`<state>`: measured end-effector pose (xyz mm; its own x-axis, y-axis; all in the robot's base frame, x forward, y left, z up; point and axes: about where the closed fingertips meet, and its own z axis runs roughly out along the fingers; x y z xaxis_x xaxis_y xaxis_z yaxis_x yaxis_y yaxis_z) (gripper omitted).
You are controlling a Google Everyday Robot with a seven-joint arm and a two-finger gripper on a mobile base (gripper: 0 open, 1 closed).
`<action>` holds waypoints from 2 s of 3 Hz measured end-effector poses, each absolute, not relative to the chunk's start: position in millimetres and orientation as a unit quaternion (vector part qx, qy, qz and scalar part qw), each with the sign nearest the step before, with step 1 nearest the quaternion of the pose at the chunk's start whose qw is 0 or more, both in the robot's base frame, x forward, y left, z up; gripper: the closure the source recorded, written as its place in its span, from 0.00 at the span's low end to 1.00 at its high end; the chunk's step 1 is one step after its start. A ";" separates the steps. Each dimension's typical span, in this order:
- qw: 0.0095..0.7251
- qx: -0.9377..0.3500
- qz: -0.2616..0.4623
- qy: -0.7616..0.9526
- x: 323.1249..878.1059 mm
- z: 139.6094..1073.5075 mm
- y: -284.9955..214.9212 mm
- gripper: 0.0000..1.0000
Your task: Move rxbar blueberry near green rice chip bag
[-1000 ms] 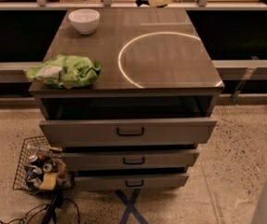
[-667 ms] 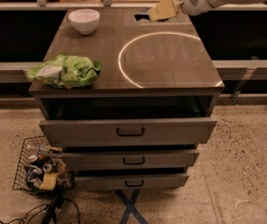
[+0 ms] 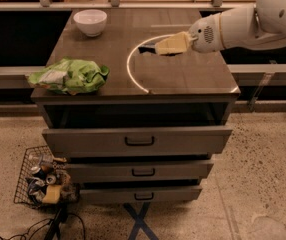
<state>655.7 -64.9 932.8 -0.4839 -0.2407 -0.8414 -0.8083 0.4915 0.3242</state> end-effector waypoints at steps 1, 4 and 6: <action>0.356 -0.332 0.416 0.768 646.8 906.7 -58.8 1.00; 0.277 -0.383 0.348 0.810 660.1 853.8 -52.3 1.00; 0.272 -0.388 0.347 0.810 660.4 849.1 -47.4 0.51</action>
Offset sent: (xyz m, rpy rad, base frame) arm -0.0189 0.0080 -0.0642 0.0816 0.1484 0.0922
